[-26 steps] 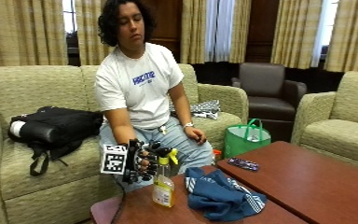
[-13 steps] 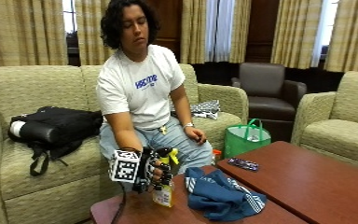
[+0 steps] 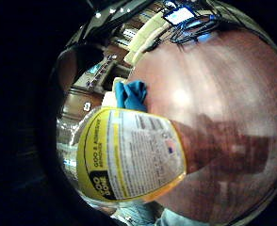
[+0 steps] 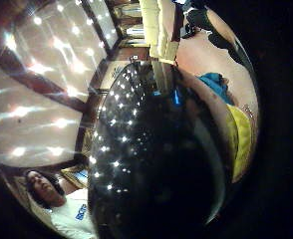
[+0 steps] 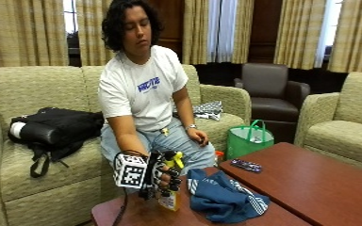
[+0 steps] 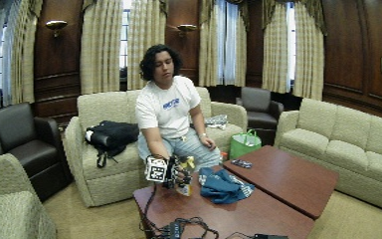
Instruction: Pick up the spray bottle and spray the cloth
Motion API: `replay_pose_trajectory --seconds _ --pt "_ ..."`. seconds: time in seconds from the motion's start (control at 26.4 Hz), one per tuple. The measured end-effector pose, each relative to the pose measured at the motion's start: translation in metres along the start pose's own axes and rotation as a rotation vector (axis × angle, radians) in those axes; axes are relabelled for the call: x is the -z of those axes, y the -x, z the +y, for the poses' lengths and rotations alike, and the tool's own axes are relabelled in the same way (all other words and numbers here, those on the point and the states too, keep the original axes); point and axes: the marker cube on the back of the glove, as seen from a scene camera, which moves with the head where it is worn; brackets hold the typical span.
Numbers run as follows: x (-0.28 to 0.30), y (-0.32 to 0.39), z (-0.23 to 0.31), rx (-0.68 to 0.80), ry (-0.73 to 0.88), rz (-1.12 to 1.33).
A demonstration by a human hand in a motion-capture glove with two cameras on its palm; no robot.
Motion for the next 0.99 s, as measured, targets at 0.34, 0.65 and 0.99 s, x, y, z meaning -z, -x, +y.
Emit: replay_pose_trajectory --seconds 0.34,0.65,0.99 --pt "-0.006 0.000 -0.020 -0.009 0.020 -0.001" --pt "-0.009 0.003 -0.020 -0.040 0.023 -0.033" --pt "-0.008 0.001 -0.015 -0.022 -0.056 -0.107"
